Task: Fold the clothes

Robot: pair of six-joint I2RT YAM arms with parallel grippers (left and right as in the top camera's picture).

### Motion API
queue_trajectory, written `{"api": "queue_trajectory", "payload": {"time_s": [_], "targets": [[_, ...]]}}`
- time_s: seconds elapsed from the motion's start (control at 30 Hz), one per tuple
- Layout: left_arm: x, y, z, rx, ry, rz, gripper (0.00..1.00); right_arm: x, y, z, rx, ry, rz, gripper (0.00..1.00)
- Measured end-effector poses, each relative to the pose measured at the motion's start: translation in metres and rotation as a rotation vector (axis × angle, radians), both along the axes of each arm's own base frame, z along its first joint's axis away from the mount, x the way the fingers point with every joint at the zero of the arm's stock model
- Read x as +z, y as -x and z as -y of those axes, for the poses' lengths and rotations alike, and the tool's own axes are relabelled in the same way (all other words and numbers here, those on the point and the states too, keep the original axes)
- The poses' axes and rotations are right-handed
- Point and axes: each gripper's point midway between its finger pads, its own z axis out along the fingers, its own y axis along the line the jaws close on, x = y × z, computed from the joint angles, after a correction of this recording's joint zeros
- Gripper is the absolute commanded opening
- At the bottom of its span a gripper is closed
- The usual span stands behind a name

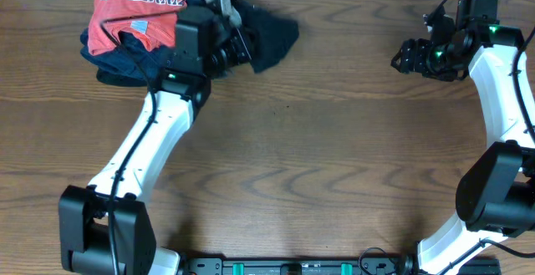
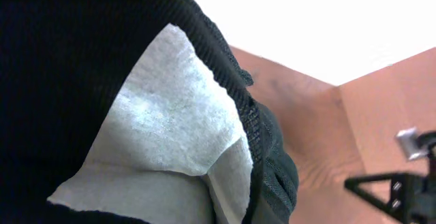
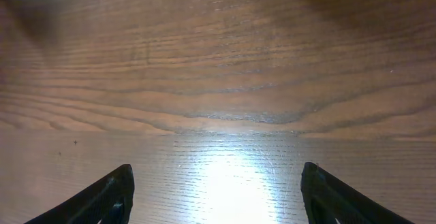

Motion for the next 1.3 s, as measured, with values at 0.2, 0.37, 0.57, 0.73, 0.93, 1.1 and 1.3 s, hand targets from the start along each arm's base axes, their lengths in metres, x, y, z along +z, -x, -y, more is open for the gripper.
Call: {"api": "queue_trajectory", "payload": {"time_s": [0.2,0.37,0.57,0.73,0.93,1.1,1.3], "targets": [[0.062,-0.036,-0.051,0.149,0.007,0.164,0.06,0.000,0.001,0.000,0.000,-0.001,-0.006,0.77],[0.107,-0.060,-0.125,0.351,0.025,0.314,0.06,-0.001,0.003,0.000,0.000,-0.002,-0.011,0.76],[0.126,-0.067,-0.201,0.528,0.042,0.394,0.06,-0.001,0.004,-0.001,0.000,-0.003,-0.016,0.76],[0.125,-0.082,-0.238,0.590,0.042,0.467,0.06,-0.001,0.004,-0.001,0.000,-0.002,-0.016,0.76],[0.076,-0.105,-0.248,0.589,0.039,0.396,0.06,-0.001,0.003,-0.001,0.000,-0.002,-0.015,0.76],[0.043,-0.115,-0.244,0.558,0.046,0.333,0.06,0.000,0.001,0.000,0.000,-0.001,-0.003,0.76],[0.018,-0.113,-0.237,0.527,0.052,0.235,0.08,0.001,-0.002,0.000,0.000,0.001,0.010,0.76]]}}
